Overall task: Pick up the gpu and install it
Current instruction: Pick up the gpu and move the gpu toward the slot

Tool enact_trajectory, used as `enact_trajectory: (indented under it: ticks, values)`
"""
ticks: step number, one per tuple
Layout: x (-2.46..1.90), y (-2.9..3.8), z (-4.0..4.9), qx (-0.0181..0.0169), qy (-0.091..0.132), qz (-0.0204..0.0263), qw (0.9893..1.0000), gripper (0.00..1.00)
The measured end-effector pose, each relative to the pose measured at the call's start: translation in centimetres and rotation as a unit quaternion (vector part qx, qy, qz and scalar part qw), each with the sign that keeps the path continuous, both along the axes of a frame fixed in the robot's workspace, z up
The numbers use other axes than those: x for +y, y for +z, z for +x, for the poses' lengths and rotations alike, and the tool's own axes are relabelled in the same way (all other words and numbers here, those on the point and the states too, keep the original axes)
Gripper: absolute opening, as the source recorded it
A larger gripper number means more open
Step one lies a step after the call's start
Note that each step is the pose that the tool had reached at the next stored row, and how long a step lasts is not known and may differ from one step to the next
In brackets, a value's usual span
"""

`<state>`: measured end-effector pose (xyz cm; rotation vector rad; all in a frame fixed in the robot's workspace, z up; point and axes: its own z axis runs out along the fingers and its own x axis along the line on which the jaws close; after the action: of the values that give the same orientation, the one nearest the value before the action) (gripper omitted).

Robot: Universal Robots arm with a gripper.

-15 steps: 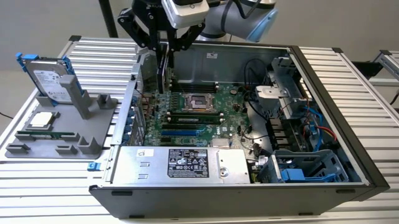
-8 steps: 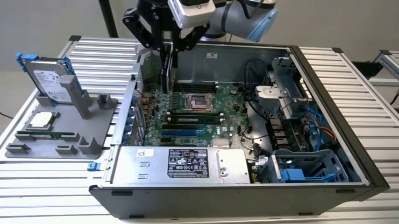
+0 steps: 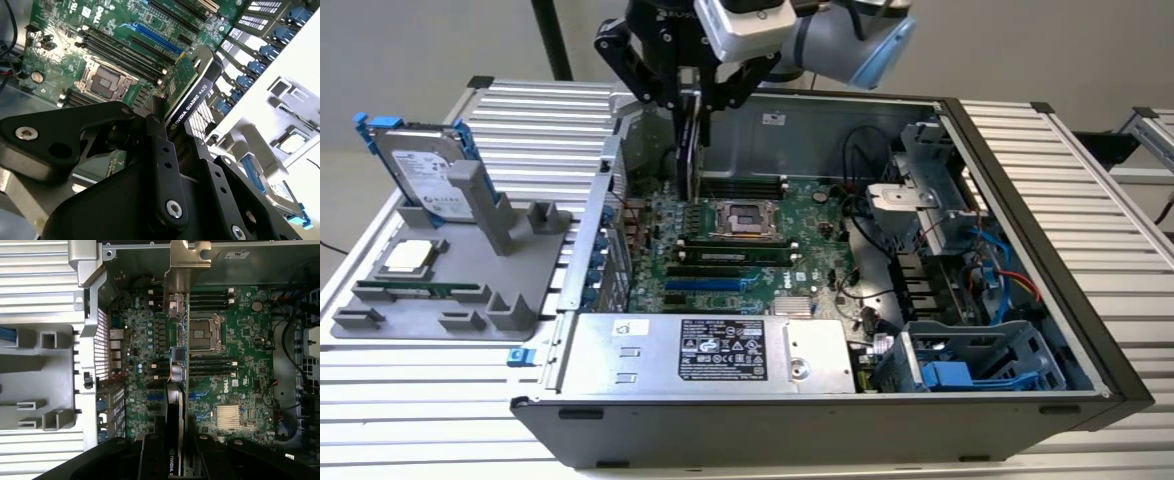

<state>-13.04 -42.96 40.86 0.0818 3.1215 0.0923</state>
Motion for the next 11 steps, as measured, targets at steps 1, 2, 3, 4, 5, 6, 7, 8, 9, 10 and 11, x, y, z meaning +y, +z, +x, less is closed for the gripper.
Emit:
enact_trajectory:
  ticks: [1, 2, 3, 4, 5, 6, 7, 8, 9, 10, 11]
  values:
    - [0.00, 0.00, 0.10, 0.0000, 0.000, 0.0000, 1.0000, 0.00]
    - [0.00, 0.01, 0.21, 0.0000, 0.000, -0.0001, 1.0000, 0.00]
    - [0.00, 0.01, 0.31, 0.0000, 0.000, 0.0000, 1.0000, 0.00]
    - [0.00, 0.01, 0.42, 0.0000, 0.000, -0.0001, 1.0000, 0.00]
    - [0.00, 0.00, 0.51, 0.0000, 0.000, 0.0000, 1.0000, 0.00]
    - [0.00, 0.00, 0.61, 0.0000, 0.000, 0.0000, 1.0000, 0.00]
    - [0.00, 0.00, 0.71, 0.0000, 0.000, 0.0000, 1.0000, 0.00]
    - [0.00, 0.00, 0.81, 0.0000, 0.000, 0.0000, 1.0000, 0.00]
    - [0.00, 0.00, 0.91, 0.0001, 0.000, 0.0000, 1.0000, 0.00]
    - [0.00, 0.00, 1.01, 0.0000, 0.000, 0.0000, 1.0000, 0.00]
    - [0.00, 0.00, 1.12, 0.0000, 0.000, 0.0000, 1.0000, 0.00]
